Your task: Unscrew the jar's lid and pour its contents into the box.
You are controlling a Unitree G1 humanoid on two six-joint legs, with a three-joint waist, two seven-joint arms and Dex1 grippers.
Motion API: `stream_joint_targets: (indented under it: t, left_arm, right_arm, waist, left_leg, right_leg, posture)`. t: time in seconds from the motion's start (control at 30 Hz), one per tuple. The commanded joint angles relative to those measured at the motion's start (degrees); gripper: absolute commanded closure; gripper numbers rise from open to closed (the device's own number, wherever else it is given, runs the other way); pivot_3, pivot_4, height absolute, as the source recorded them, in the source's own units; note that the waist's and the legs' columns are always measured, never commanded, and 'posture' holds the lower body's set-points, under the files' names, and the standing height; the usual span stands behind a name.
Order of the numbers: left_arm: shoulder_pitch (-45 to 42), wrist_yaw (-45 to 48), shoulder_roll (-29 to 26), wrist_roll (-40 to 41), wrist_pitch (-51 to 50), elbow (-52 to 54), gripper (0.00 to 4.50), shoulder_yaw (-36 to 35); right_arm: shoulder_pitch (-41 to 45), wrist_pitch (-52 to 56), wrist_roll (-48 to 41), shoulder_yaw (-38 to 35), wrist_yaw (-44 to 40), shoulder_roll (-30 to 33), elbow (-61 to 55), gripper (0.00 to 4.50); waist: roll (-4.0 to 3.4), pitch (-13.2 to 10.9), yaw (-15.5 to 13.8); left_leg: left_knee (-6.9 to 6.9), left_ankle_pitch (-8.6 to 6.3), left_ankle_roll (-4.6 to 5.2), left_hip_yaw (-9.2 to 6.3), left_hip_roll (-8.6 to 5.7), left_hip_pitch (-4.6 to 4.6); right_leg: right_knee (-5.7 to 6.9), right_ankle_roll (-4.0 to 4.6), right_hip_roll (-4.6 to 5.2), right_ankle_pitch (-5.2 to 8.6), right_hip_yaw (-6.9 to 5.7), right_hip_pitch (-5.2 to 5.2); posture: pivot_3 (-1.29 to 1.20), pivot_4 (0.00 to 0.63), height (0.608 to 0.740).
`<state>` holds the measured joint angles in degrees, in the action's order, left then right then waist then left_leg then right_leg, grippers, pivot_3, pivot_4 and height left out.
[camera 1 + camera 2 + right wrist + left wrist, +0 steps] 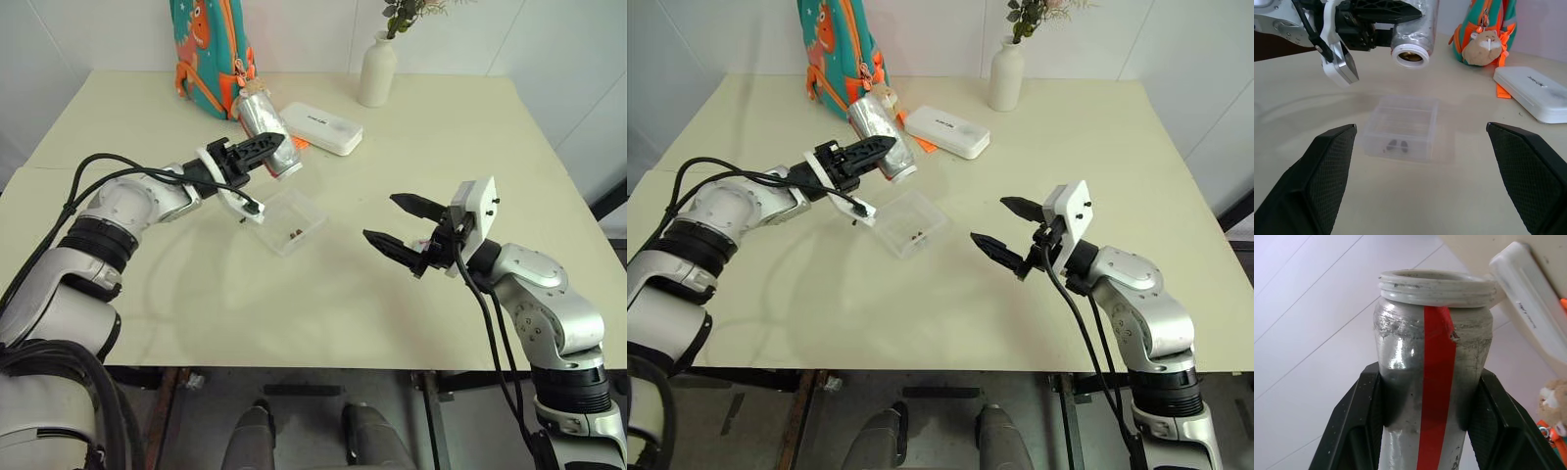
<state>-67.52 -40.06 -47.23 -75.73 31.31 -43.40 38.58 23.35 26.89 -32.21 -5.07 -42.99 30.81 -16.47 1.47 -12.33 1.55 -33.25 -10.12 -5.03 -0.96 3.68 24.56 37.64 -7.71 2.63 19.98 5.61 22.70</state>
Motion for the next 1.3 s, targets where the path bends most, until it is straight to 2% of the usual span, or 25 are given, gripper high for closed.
stream_joint_targets:
  t: [0.03,0.17,0.23,0.3,0.4,0.53,0.63,0.8,1.03,1.2,1.3]
  left_arm:
    - [0.4,7.8,0.0,12.6,3.9,-3.2,2.61,-6.9]
    - [4.0,29.3,4.4,39.8,6.7,-9.5,2.61,-20.3]
    - [6.2,43.1,9.1,55.8,-1.8,-9.5,2.61,-29.6]
    - [7.2,51.7,12.7,67.3,-12.1,-9.0,2.61,-37.7]
    - [7.9,56.1,15.3,78.0,-22.0,-8.3,2.61,-46.8]
    - [7.9,55.3,15.9,87.3,-32.1,-11.3,2.61,-56.4]
    - [9.5,55.0,14.5,89.2,-32.6,-14.4,2.61,-59.7]
    - [13.9,53.4,11.1,90.2,-27.9,-19.7,2.61,-63.4]
    - [20.0,55.3,9.6,88.0,-18.2,-21.3,2.61,-62.0]
    - [21.9,57.7,10.1,88.4,-15.7,-21.1,2.61,-61.8]
    - [22.2,57.9,10.4,88.9,-15.7,-20.5,1.60,-62.0]
  right_arm:
    - [0.1,-1.0,-1.0,-1.3,0.1,-0.5,-1.4,0.02]
    - [0.0,-0.9,-1.0,-1.2,-0.2,-0.4,-1.3,0.02]
    - [-0.1,-0.9,-0.8,-1.2,-0.6,0.0,-1.4,0.02]
    - [-0.1,-1.0,-0.5,-1.0,-1.2,0.5,-1.4,0.02]
    - [0.1,-2.2,0.5,-0.5,-2.8,1.5,-1.3,0.02]
    - [1.4,-5.2,3.2,1.4,-6.1,3.0,0.2,0.02]
    - [2.9,-6.9,4.5,2.5,-7.8,3.2,1.8,0.02]
    - [4.6,-8.3,5.9,3.4,-9.9,3.4,4.0,0.02]
    - [5.0,-8.8,6.8,4.4,-10.0,2.2,4.7,0.02]
    - [4.7,-8.5,6.6,4.3,-9.9,2.1,4.2,0.02]
    - [4.8,-8.3,6.3,4.1,-9.9,2.1,4.1,0.00]
  waist:
    - [0.00,0.0,-0.1]
    - [0.00,0.0,0.0]
    - [0.00,0.0,-0.1]
    - [0.00,0.0,-0.1]
    - [0.01,0.0,0.3]
    - [0.02,0.0,0.6]
    - [0.02,0.0,0.7]
    - [0.07,0.0,0.6]
    - [0.12,0.1,0.1]
    - [0.12,0.1,0.1]
    - [0.12,0.1,0.1]
  left_leg:
    - [-0.04,0.00,0.00,0.00,0.00,0.00]
    - [-0.23,-0.01,0.02,0.03,0.00,0.00]
    - [-0.27,-0.01,0.02,0.04,0.01,-0.06]
    - [-0.35,-0.01,0.02,0.03,0.01,-0.08]
    - [-0.56,-0.03,0.06,-0.03,0.02,-0.04]
    - [-0.64,-0.04,0.09,-0.02,0.03,-0.09]
    - [-0.68,-0.05,0.09,-0.03,0.04,-0.16]
    - [-0.71,-0.05,0.09,-0.02,0.05,-0.17]
    - [-0.72,-0.05,0.09,0.03,0.06,-0.19]
    - [-0.72,-0.05,0.09,0.05,0.06,-0.20]
    - [-0.72,-0.05,0.09,0.05,0.06,-0.20]
  right_leg:
    - [0.03,0.00,0.00,0.00,0.00,0.00]
    - [0.17,0.00,0.00,0.00,0.01,-0.01]
    - [0.21,0.00,-0.01,0.00,0.01,-0.05]
    - [0.29,0.01,-0.02,0.00,0.01,-0.09]
    - [0.34,-0.06,-0.04,-0.04,0.01,-0.12]
    - [0.39,-0.11,-0.06,-0.07,0.05,-0.15]
    - [0.42,-0.14,-0.06,-0.09,0.05,-0.22]
    - [0.38,-0.16,-0.06,-0.13,0.06,-0.24]
    - [0.37,-0.13,-0.06,-0.16,0.07,-0.26]
    - [0.36,-0.10,-0.06,-0.22,0.07,-0.27]
    - [0.36,-0.10,-0.06,-0.26,0.07,-0.27]
  posture:
    - [0.00,0.150,0.740]
    - [0.00,0.150,0.740]
    - [0.00,0.150,0.740]
    - [0.00,0.150,0.740]
    - [0.00,0.150,0.740]
    - [0.00,0.150,0.740]
    - [0.00,0.150,0.740]
    - [0.00,0.150,0.740]
    - [0.00,0.150,0.740]
    - [0.00,0.150,0.740]
    - [0.00,0.150,0.740]
